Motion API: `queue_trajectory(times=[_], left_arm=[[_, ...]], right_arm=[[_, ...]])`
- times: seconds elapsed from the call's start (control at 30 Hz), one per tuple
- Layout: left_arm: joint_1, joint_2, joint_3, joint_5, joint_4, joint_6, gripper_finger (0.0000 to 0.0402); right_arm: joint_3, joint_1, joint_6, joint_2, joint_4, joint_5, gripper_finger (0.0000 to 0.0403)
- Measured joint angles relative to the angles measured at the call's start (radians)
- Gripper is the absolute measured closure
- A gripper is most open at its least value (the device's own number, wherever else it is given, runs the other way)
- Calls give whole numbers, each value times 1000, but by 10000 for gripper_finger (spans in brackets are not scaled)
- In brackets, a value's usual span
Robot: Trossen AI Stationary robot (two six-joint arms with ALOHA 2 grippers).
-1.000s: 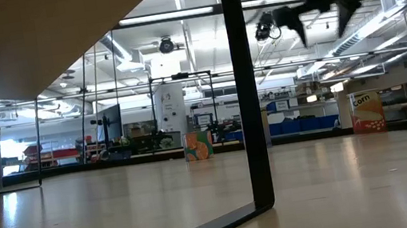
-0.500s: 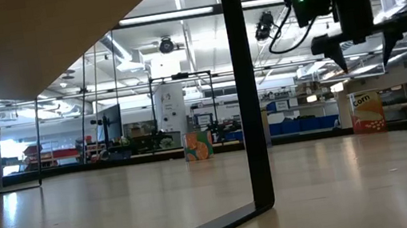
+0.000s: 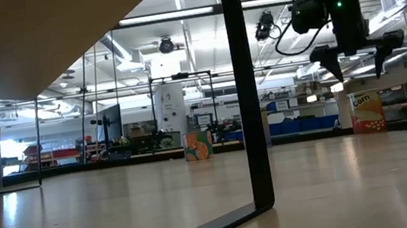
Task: Pick and place cans onto a shelf
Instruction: Put the canned corn on the shelf aligned with the canned corn
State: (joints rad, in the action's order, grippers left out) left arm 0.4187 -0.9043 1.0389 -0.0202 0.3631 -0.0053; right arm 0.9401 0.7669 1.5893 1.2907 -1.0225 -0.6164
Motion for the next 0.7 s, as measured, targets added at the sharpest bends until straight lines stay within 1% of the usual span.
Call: queue_trajectory(times=[0.2, 0.33, 0.53, 0.7], left_arm=[[30, 0, 0, 1, 0, 51, 54], [56, 0, 0, 21, 0, 54, 54], [107, 1, 0, 78, 4, 54, 54], [134, 1, 3, 108, 12, 54, 54]], right_arm=[[0, 82, -125, 9, 65, 75, 6], [0, 102, -175, 68, 69, 137, 4], [0, 99, -180, 162, 73, 165, 3], [0, 98, -206, 206, 113, 171, 4]])
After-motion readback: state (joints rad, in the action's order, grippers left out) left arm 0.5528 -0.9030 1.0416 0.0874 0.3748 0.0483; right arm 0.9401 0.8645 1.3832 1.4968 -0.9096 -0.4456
